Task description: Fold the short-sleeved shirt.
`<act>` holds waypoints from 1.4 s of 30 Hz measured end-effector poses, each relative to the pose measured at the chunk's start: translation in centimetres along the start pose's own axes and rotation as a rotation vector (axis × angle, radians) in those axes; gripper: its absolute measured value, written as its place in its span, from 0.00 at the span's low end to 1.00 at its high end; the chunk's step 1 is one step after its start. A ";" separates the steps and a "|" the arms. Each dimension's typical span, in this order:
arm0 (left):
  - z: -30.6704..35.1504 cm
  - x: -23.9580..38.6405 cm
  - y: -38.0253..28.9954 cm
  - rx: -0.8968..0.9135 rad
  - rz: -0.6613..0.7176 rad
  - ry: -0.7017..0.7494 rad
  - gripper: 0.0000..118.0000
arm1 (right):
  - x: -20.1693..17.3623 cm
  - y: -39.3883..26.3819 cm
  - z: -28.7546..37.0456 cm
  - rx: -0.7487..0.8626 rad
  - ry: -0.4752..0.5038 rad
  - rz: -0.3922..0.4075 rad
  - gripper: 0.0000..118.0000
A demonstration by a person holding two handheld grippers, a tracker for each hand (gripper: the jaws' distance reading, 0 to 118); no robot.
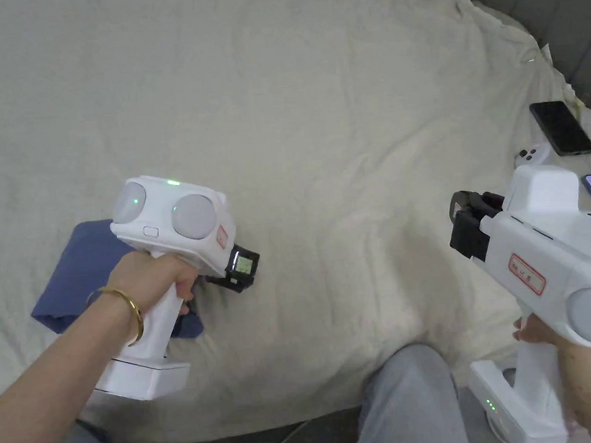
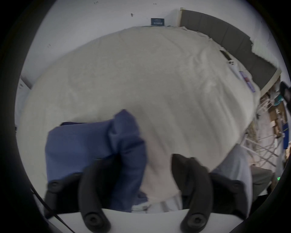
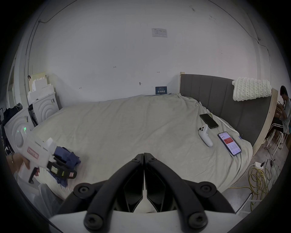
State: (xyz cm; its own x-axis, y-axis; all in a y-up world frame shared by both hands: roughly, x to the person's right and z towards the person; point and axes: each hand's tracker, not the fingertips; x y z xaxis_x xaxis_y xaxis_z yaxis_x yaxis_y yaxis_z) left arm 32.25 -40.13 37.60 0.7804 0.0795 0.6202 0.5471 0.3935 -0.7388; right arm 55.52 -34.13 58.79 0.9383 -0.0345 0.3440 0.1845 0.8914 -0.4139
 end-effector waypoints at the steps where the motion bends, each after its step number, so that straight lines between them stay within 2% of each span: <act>1: 1.2 -0.2 0.4 0.035 0.044 -0.033 0.76 | -0.1 0.0 -0.1 -0.003 0.002 0.006 0.00; 4: 5.2 -1.8 1.4 0.208 0.171 -0.151 0.77 | -0.5 0.0 -0.3 0.000 0.012 0.007 0.00; 7: 8.6 -3.6 1.8 0.323 0.214 -0.145 0.74 | -1.2 0.2 -0.3 0.005 0.024 0.014 0.00; 8: 9.5 -4.2 1.7 0.388 0.191 -0.111 0.68 | -1.3 0.3 -0.3 0.008 0.027 0.018 0.00; 10: 10.2 -4.9 0.9 0.493 0.162 0.020 0.34 | -1.7 0.5 -0.3 0.015 0.033 0.022 0.00; 11: 10.0 -5.0 0.5 0.500 0.150 0.088 0.21 | -1.9 0.6 -0.3 0.016 0.035 0.024 0.00; 12: 9.6 -4.9 0.1 0.513 0.133 0.150 0.16 | -2.1 0.6 -0.4 0.017 0.038 0.024 0.00; 13: 8.8 -4.8 -0.6 0.531 0.112 0.188 0.16 | -2.3 0.7 -0.5 0.017 0.042 0.025 0.00; 14: 8.1 -4.7 -1.5 0.536 0.092 0.199 0.04 | -2.5 0.8 -0.5 0.016 0.045 0.027 0.00; 15: 7.3 -4.4 -2.3 0.528 0.087 0.202 0.00 | -2.8 0.8 -0.5 0.017 0.046 0.031 0.00; 19: 2.7 -2.0 -5.4 0.485 0.067 0.157 0.00 | -3.4 0.8 -0.7 0.008 0.049 0.040 0.00; 26: -4.9 1.7 -8.2 0.404 -0.056 0.124 0.00 | -3.9 0.8 -0.7 -0.011 0.045 0.058 0.00; 31: -6.8 3.5 -9.0 0.422 -0.246 0.265 0.00 | -4.1 0.7 -0.4 -0.015 0.041 0.064 0.00; 34: -5.6 3.1 -7.9 0.385 -0.187 0.218 0.00 | -4.4 0.8 -0.3 -0.016 0.047 0.064 0.00; 35: -4.5 2.5 -7.1 0.363 -0.133 0.148 0.00 | -4.6 0.9 -0.3 -0.015 0.052 0.064 0.00; 37: -1.3 1.1 -5.7 0.377 -0.007 -0.116 0.00 | -5.2 1.3 -0.4 -0.008 0.069 0.069 0.00; 39: 1.5 -0.2 -4.5 0.453 0.108 -0.220 0.00 | -5.9 1.8 -0.5 0.003 0.082 0.081 0.00; 40: 3.3 -0.8 -4.0 0.504 0.124 -0.232 0.00 | -6.4 2.0 -0.6 0.011 0.091 0.083 0.00; 42: 5.7 -2.2 -3.1 0.568 0.111 -0.167 0.00 | -7.4 2.6 -0.7 0.030 0.112 0.084 0.00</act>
State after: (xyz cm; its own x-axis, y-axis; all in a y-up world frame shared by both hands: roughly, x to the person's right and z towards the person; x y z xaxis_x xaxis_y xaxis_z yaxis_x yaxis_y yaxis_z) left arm 27.14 -36.32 40.05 0.7401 0.2730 0.6146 0.1816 0.7988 -0.5735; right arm 49.23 -31.90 54.63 0.9772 -0.0080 0.2120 0.0967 0.9062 -0.4116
